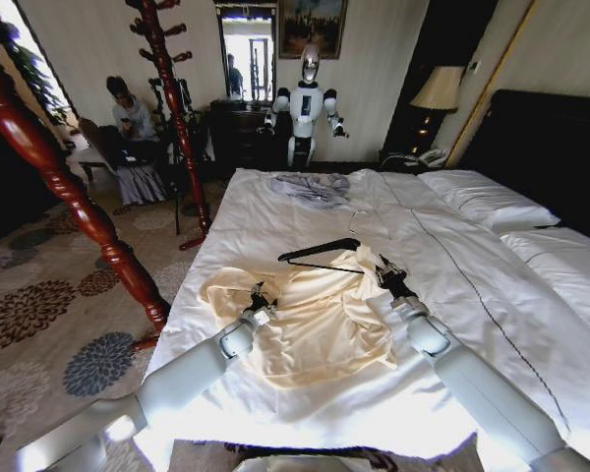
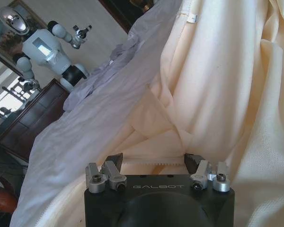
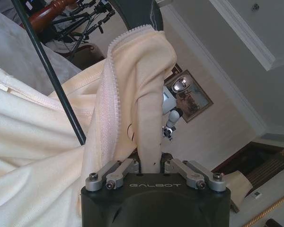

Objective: Pick up the clothes from the bed and hang them on the clothes hanger.

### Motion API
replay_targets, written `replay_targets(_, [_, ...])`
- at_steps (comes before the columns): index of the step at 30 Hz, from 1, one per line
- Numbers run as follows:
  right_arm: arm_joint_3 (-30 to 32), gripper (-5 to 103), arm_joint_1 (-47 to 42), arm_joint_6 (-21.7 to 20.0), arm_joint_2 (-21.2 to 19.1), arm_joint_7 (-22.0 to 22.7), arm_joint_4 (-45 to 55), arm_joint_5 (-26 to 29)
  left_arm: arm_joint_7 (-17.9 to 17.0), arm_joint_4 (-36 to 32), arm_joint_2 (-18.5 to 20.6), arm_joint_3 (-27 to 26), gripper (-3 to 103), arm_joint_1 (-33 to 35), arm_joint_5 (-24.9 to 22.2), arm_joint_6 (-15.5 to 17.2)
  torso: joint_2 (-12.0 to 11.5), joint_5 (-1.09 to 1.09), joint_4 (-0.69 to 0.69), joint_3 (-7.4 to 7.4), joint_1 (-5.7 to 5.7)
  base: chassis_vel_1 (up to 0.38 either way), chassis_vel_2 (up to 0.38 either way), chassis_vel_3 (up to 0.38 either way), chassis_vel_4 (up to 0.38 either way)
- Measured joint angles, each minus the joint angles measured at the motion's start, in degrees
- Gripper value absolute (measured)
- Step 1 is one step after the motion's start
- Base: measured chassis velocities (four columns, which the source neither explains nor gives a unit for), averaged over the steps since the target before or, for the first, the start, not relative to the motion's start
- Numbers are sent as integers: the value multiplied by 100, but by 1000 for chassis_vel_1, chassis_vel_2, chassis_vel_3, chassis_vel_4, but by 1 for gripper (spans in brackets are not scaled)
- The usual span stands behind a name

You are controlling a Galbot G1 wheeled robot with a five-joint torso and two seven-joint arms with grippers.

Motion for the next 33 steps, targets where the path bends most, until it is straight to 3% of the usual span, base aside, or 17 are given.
replay_targets(2, [-3, 18, 0, 1, -2, 0, 0, 0, -4, -4, 3, -4, 70, 5, 2, -3, 0, 0, 0, 0, 0, 0, 0, 0, 0])
replay_targets(6, [-32, 18, 6, 4, 1, 1, 1, 0, -18, -71, 58, -10, 49, 9, 1, -5, 0, 0, -1, 0, 0, 0, 0, 0, 0])
replay_targets(8, [-40, 18, 11, 4, 6, 0, 2, 0, -18, -78, 68, -10, 49, 6, -2, -5, 0, 0, -1, 0, 0, 0, 0, 0, 0])
replay_targets(11, [-58, 18, 19, 4, 16, -1, 13, -1, -18, -93, 105, -10, 32, -8, -9, -5, 0, 0, 0, 0, 0, 0, 0, 0, 0])
replay_targets(12, [-58, 18, 19, 4, 16, -1, 13, -1, -18, -93, 105, -10, 32, -8, -9, -5, 0, 0, 0, 0, 0, 0, 0, 0, 0])
replay_targets(19, [-55, 18, -12, 7, 18, -4, 45, -4, -16, -84, 112, -30, 6, -28, -15, -8, 0, 0, -1, 0, 0, 0, 0, 0, 0])
replay_targets(22, [-50, 18, -19, 7, 13, -9, 64, -9, -16, -95, 126, -34, 1, -33, -20, -16, 0, 0, 0, 0, 0, 0, 0, 0, 0])
replay_targets(33, [-60, 18, 24, 4, 5, -13, 73, -16, 29, -242, 259, 26, -2, -16, -64, 15, 0, 0, 0, 0, 0, 0, 0, 0, 0])
